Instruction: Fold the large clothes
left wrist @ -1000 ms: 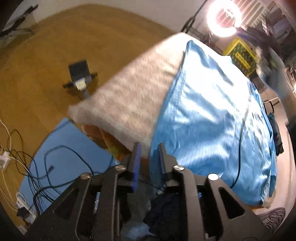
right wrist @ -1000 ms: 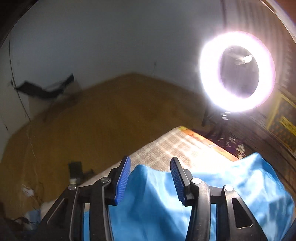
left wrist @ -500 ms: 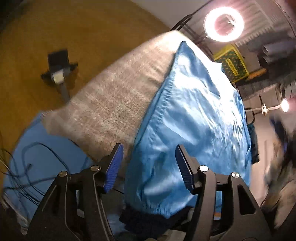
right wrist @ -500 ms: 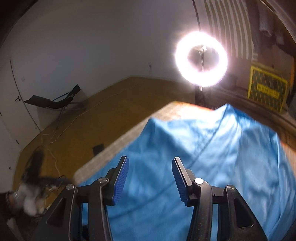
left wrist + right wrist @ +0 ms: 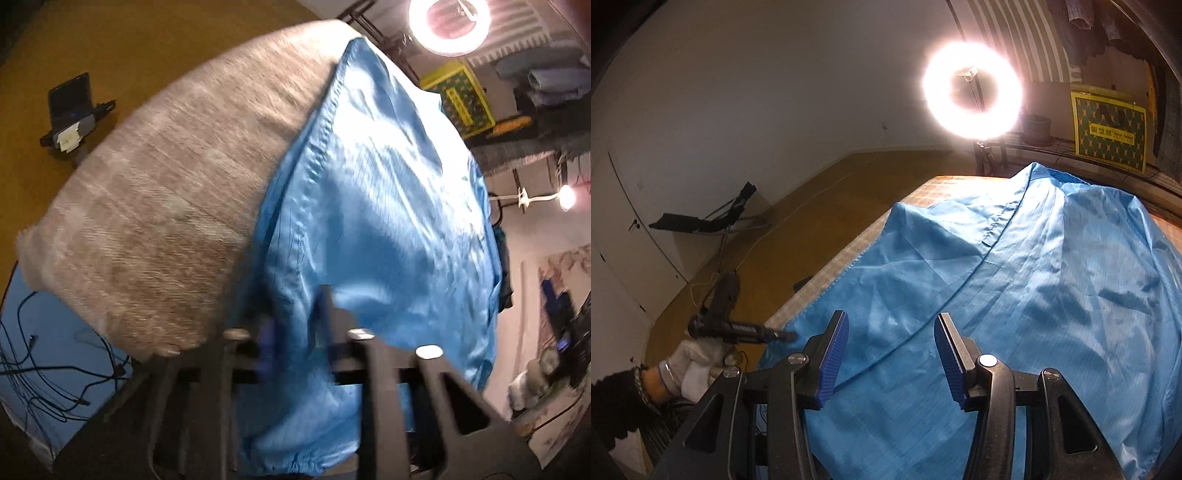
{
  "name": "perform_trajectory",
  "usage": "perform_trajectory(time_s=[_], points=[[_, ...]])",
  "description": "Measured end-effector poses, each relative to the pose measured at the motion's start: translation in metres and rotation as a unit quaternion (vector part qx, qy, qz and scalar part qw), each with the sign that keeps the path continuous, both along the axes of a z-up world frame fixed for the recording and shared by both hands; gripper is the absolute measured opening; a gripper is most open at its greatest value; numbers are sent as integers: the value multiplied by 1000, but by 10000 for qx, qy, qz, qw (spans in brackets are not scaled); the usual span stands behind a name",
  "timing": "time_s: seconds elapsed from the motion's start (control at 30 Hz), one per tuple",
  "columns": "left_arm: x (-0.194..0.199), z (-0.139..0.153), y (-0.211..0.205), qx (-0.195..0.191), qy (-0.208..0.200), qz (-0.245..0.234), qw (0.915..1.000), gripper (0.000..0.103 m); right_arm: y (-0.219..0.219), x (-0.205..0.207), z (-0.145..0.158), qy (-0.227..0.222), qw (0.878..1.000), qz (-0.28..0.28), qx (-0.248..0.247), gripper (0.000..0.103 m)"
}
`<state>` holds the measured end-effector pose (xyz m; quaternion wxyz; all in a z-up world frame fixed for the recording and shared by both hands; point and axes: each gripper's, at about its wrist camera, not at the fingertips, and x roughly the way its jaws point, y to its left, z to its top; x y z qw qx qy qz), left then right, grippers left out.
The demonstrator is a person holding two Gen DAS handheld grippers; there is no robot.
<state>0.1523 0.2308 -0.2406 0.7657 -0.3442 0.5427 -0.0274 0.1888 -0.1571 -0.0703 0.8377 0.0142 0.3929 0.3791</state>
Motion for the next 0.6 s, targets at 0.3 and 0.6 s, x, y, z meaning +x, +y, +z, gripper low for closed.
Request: perform_trajectory(time_s=[0.3,0.6], points=[[-9,25,-6,813,-432,-122,9957,26,36,10,-1,106,9997,223,34,52],[-12,-3,20,187,-339,297,9988,46,54,20,-16,311,9991,302,-26,52]])
